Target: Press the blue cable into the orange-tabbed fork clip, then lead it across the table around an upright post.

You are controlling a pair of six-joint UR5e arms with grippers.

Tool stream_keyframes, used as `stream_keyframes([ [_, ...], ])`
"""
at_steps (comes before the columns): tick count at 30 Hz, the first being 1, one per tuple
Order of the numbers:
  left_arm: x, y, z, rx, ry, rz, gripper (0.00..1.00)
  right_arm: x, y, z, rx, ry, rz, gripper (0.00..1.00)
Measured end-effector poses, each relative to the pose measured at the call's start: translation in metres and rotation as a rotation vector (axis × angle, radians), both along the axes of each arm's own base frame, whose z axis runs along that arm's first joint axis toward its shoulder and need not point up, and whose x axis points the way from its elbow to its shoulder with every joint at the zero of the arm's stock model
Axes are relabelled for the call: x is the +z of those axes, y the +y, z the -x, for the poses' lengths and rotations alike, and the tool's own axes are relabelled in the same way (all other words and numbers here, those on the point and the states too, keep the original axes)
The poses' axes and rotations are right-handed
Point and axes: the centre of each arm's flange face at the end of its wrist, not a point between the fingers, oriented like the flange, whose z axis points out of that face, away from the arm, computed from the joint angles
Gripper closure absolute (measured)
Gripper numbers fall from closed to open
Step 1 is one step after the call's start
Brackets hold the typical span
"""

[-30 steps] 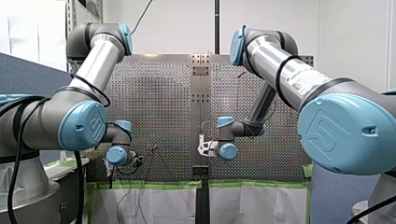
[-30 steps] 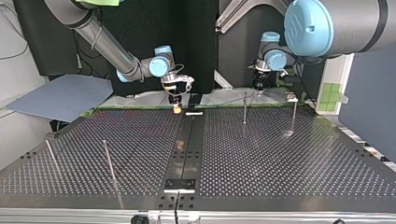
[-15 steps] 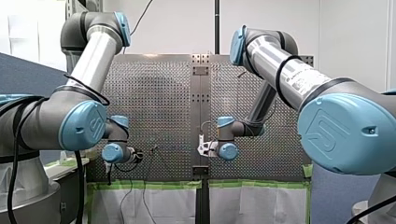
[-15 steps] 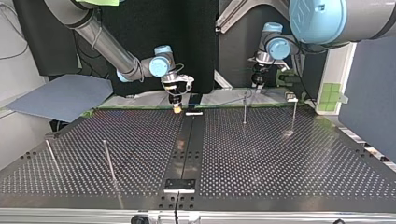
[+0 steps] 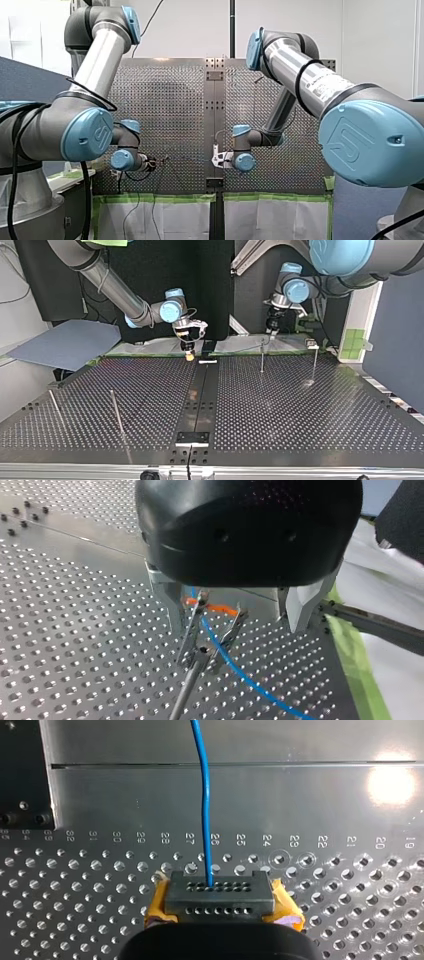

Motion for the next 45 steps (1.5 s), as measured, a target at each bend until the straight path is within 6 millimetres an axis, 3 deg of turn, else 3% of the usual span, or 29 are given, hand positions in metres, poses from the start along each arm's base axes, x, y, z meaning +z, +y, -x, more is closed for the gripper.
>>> stream_keyframes([
  [14,0.001,-0.014,0.003,-0.032,-0.024,-0.033,0.00,0.000,0.000,0.000,0.001,0.001,-0.002,1.00],
  [45,0.002,-0.013,0.003,0.009,-0.034,-0.054,0.00,-0.003,0.001,0.001,0.001,0.010,-0.014,1.00],
])
